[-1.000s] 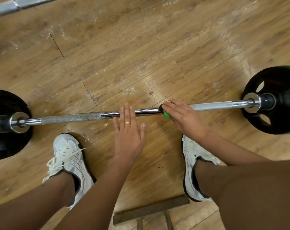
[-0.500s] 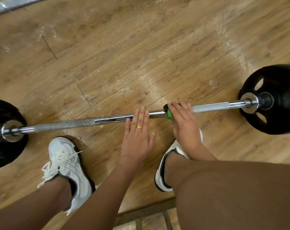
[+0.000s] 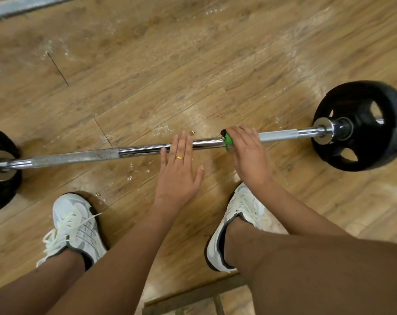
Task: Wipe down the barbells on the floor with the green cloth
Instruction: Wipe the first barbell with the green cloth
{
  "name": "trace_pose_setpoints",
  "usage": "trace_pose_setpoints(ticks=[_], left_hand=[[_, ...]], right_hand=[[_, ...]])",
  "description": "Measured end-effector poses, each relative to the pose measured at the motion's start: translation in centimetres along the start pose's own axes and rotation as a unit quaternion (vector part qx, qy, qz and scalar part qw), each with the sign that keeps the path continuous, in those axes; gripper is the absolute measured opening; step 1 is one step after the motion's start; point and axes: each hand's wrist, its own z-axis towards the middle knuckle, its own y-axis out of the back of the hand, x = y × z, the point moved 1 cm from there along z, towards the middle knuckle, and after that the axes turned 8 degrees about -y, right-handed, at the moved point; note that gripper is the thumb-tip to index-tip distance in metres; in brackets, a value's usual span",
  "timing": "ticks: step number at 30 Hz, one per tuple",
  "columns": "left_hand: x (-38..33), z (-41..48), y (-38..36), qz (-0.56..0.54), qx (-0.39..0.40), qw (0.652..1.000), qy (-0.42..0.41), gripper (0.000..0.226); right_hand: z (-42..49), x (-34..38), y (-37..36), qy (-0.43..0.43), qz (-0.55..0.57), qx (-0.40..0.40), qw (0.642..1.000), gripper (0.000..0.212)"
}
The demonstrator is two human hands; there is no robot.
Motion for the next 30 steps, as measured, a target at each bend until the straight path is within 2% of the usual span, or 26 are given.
trace_pose_setpoints(ticks=[4, 8, 14, 19, 26, 30], left_hand=[[1.1, 1.4, 0.8, 0.002, 0.012, 1.000, -0.013, 0.081], [1.4, 2.6, 1.5, -0.003, 0.010, 1.000, -0.013, 0.083], [2.2, 3.9, 1.9, -0.010, 0.005, 1.000, -0.023, 0.088], [2.6, 4.8, 2.4, 0.001, 0.011, 0.999, -0.033, 0.089], [2.6, 5.3, 2.4, 0.005, 0.009, 1.000, -0.028, 0.089], [2.8, 5.5, 2.5, 0.011, 0.012, 0.999, -0.031, 0.089]], right_hand=[[2.3, -1.2, 1.2, 0.012, -0.005, 0.044, 0.999, 0.034], [3.8, -1.9, 1.9, -0.065, -0.005, 0.021, 0.998, 0.034], [4.7, -1.1, 2.2, 0.024, -0.055, 0.076, 0.995, 0.041], [5.6, -1.7, 2.2, -0.035, -0.026, 0.043, 0.998, 0.037], [6.1, -1.1, 1.6, 0.021, -0.035, 0.074, 0.996, 0.038], [6.6, -1.4, 2.0, -0.011, -0.013, 0.074, 0.997, 0.037]])
